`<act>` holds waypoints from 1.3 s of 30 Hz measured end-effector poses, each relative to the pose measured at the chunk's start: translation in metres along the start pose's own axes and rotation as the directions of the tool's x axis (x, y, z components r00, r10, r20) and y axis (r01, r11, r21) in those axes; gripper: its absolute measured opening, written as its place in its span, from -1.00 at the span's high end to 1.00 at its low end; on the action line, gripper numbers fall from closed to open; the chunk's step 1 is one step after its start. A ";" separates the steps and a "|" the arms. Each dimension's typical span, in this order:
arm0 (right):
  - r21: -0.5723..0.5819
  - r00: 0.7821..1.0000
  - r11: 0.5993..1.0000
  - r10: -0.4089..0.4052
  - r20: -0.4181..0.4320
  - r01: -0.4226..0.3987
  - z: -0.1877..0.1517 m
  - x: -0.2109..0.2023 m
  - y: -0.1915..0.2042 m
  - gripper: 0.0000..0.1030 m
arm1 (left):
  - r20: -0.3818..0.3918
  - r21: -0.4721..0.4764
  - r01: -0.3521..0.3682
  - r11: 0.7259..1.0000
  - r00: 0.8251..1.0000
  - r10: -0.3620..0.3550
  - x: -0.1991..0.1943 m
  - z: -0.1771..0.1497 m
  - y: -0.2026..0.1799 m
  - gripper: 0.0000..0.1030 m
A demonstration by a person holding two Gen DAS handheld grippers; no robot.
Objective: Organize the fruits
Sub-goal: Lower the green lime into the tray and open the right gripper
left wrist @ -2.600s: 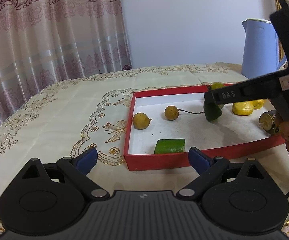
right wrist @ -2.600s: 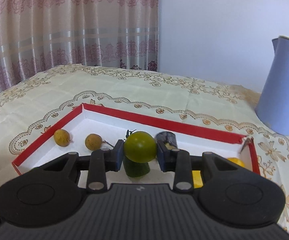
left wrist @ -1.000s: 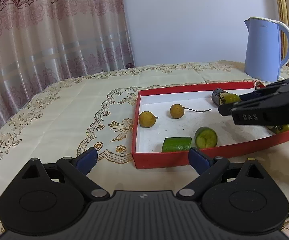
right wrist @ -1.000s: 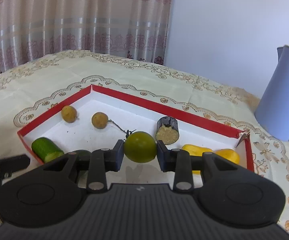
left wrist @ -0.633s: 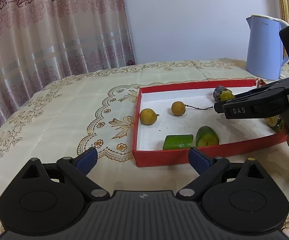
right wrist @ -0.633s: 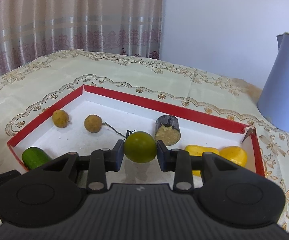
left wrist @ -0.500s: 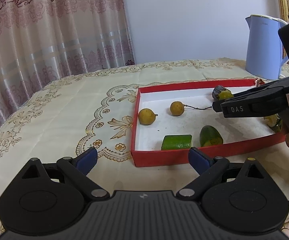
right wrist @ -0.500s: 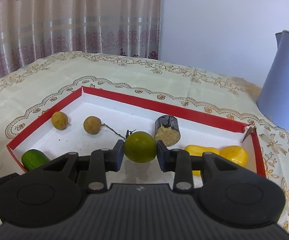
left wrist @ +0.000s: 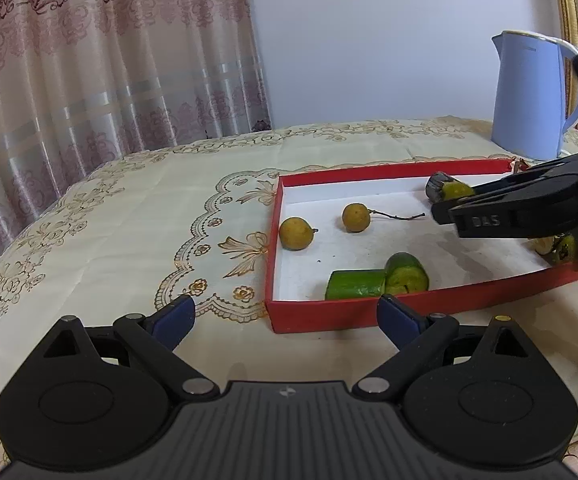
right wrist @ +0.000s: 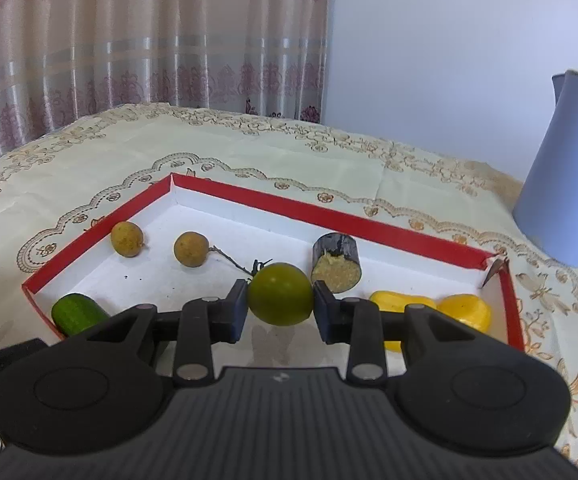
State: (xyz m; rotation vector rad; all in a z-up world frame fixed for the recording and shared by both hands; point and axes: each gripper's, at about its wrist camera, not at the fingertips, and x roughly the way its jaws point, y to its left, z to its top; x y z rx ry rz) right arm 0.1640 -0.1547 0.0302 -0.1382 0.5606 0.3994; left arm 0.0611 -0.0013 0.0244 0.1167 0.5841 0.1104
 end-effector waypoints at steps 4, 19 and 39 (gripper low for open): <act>-0.011 1.000 1.000 -0.007 0.000 0.007 0.000 -0.006 -0.003 0.37 | 0.001 -0.007 0.003 1.000 1.000 -0.003 0.000 0.001 0.001 -0.90; 0.018 0.999 1.000 0.007 -0.033 -0.007 0.008 0.023 0.005 0.03 | -0.009 0.007 0.003 1.000 1.000 -0.003 0.001 0.001 -0.004 -0.90; -0.018 0.998 1.000 0.004 -0.068 -0.005 -0.002 0.014 0.009 0.41 | -0.011 0.010 -0.003 1.000 1.000 0.003 0.000 0.002 -0.005 -0.90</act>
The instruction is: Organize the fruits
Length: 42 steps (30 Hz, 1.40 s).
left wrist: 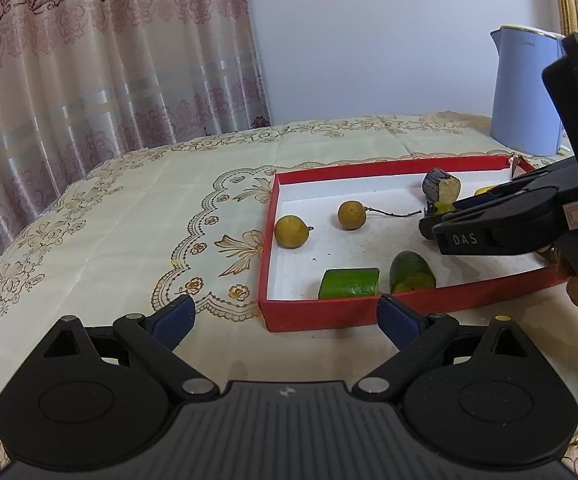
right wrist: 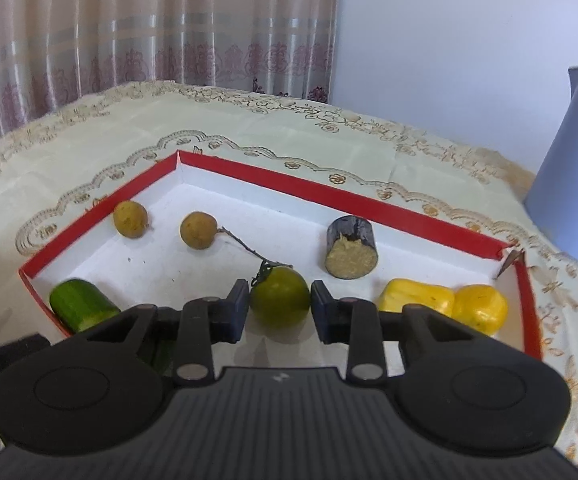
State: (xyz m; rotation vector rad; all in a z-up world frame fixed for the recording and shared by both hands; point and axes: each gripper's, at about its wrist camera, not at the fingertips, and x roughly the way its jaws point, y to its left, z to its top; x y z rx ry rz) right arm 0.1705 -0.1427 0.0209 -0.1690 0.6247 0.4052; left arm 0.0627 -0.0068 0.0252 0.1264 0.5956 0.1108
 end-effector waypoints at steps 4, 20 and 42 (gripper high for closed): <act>0.015 1.000 1.000 -0.001 0.022 0.001 -0.004 -0.011 -0.006 0.41 | 0.002 0.006 0.000 1.000 1.000 0.000 -0.001 0.000 -0.001 -0.90; 0.082 0.996 0.996 -0.029 0.080 0.022 -0.009 -0.022 -0.018 -0.47 | 0.025 0.048 0.012 0.999 1.000 -0.013 -0.009 0.006 -0.013 -0.90; 0.260 0.961 0.961 -0.157 0.226 0.096 -0.089 -0.125 -0.014 -1.00 | 0.033 0.005 0.021 1.000 0.999 -0.021 -0.014 0.003 -0.015 -0.96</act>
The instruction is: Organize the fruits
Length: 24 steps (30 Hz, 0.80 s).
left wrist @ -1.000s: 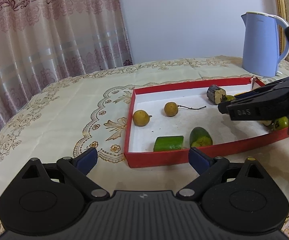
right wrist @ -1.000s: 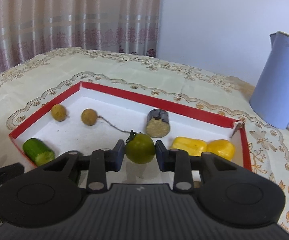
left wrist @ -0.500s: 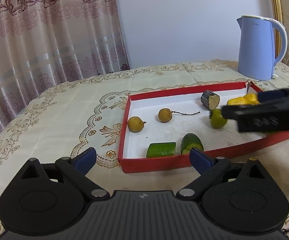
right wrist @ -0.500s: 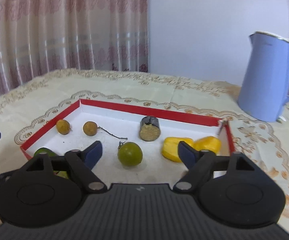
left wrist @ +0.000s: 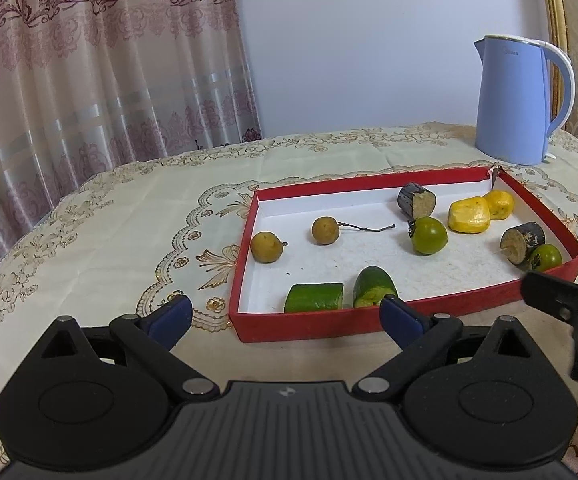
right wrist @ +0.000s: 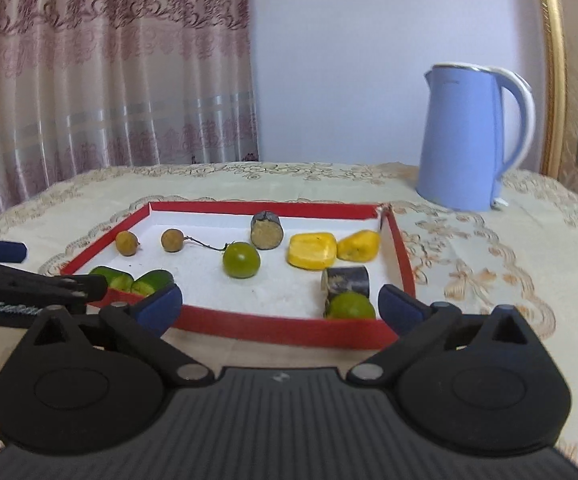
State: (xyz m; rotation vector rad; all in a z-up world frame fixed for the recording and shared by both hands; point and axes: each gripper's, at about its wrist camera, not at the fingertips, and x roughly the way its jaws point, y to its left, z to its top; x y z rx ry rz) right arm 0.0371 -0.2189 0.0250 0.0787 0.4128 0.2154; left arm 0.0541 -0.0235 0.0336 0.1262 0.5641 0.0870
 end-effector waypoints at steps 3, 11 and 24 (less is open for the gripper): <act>-0.011 1.000 1.000 -0.021 0.002 0.021 -0.003 -0.006 -0.002 -1.00 | -0.003 -0.011 0.006 1.000 1.000 -0.006 0.000 -0.001 0.001 -0.96; -0.086 0.999 0.995 -0.045 0.006 0.045 -0.014 -0.010 -0.003 -1.00 | -0.001 -0.009 0.011 1.000 1.000 -0.011 0.003 -0.005 0.000 -0.96; -0.142 0.998 0.989 -0.056 -0.037 0.051 -0.019 -0.006 0.011 -1.00 | -0.015 -0.025 0.021 0.999 1.000 -0.021 0.011 -0.005 -0.001 -0.96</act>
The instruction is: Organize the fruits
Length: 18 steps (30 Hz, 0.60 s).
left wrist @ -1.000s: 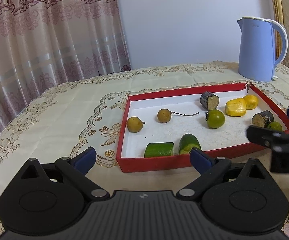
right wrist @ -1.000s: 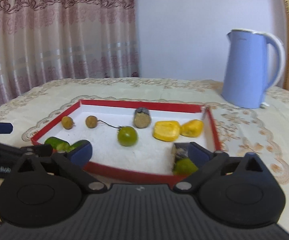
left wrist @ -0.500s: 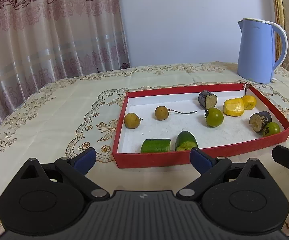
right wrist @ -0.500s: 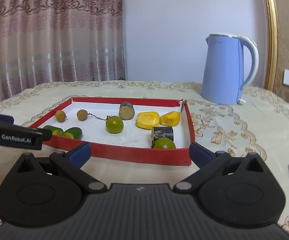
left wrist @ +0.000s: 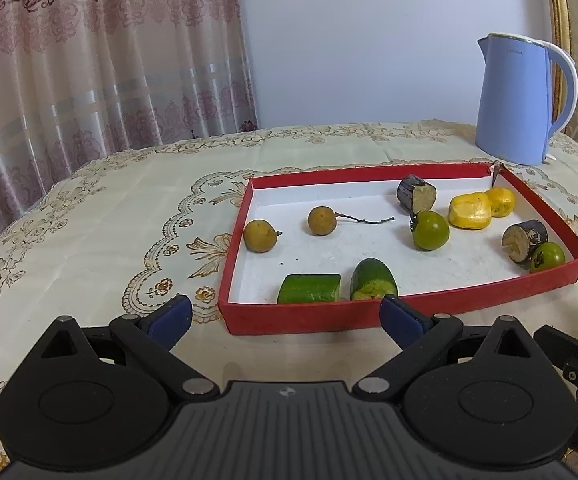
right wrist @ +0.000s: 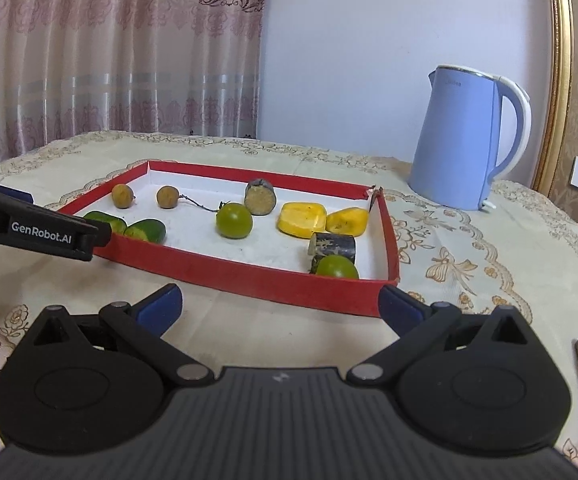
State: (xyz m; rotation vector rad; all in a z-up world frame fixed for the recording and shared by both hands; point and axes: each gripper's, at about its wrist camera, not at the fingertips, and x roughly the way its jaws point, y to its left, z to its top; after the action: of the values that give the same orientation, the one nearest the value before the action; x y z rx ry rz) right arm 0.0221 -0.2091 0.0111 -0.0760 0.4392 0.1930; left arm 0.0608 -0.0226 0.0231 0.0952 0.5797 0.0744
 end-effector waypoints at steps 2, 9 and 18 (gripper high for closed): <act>0.007 1.000 1.000 -0.010 0.006 0.010 0.002 -0.001 0.001 -1.00 | 0.001 0.000 0.003 1.000 1.000 -0.003 0.000 0.000 0.000 -0.96; 0.011 1.000 1.000 -0.028 -0.014 0.028 0.002 0.004 0.004 -1.00 | 0.005 -0.012 0.012 1.000 1.000 -0.012 0.003 0.000 -0.001 -0.96; 0.007 0.997 1.000 -0.012 -0.081 0.013 -0.002 0.020 0.002 -1.00 | 0.004 -0.021 0.021 1.000 1.000 -0.021 0.007 0.001 0.003 -0.96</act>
State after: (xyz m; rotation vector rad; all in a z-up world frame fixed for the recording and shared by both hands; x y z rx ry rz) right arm 0.0381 -0.2041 0.0006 -0.0792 0.5205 0.1766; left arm 0.0674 -0.0191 0.0205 0.0684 0.5758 0.0599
